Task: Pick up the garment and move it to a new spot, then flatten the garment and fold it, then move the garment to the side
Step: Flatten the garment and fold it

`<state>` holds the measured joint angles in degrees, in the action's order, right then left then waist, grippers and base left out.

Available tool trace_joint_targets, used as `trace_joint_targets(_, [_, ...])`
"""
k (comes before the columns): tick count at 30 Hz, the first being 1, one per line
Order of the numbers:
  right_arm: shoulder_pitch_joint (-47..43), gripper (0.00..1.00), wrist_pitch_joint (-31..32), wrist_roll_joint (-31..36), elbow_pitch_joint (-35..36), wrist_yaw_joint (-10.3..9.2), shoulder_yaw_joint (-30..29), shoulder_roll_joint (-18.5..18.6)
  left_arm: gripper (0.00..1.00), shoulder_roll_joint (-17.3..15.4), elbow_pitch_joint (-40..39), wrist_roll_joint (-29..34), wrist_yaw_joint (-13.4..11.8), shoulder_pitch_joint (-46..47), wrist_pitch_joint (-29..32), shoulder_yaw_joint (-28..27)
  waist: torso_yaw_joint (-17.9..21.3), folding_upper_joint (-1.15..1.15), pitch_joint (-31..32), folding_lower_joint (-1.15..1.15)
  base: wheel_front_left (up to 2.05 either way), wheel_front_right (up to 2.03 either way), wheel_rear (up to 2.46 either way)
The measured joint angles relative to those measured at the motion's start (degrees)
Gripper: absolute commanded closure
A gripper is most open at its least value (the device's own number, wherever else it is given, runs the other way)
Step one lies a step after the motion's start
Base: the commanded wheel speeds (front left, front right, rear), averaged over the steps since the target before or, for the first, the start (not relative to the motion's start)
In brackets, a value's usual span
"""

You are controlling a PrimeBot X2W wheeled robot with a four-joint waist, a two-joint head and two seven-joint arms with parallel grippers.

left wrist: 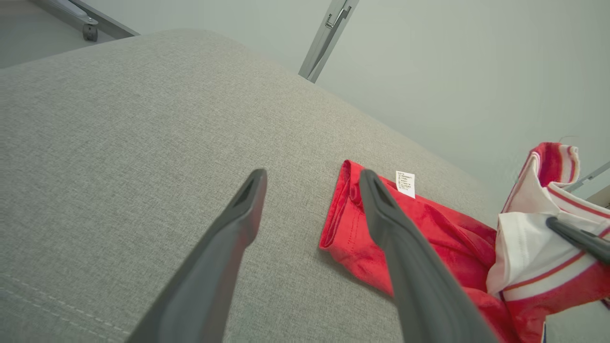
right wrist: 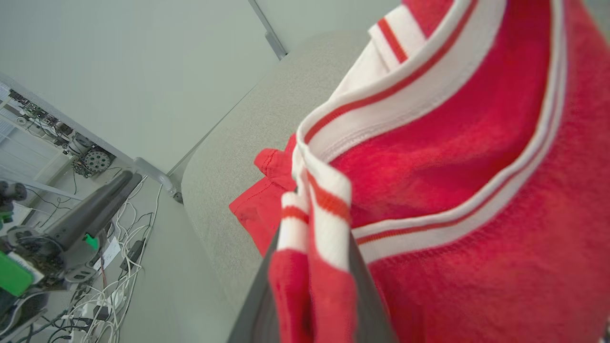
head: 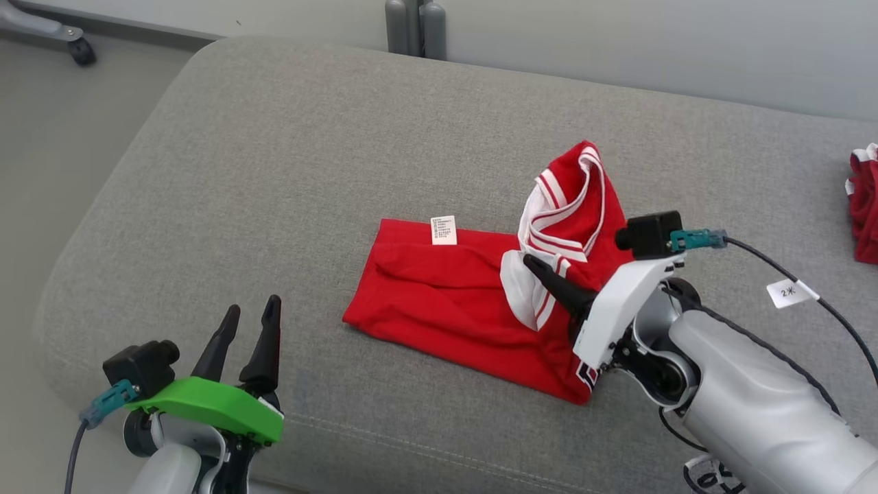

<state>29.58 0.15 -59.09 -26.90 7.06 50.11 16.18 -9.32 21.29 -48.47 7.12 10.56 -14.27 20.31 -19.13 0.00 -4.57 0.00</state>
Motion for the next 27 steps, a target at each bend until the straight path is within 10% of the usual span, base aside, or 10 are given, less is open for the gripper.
trace_joint_targets(24, [9.41,1.0,8.58,0.15,-8.44,0.0,4.54,-6.04,0.0,1.35,0.51,-0.1,0.0,-0.01,0.0,-0.63,-6.53,0.0,-1.62,0.0,0.0,0.0,0.0])
trace_joint_targets(27, [10.09,0.22,9.21,0.7,-9.73,0.0,5.59,-7.06,0.0,1.36,0.6,-0.1,0.0,-0.01,0.0,-0.6,-6.6,0.0,-1.56,0.0,0.0,0.0,0.0])
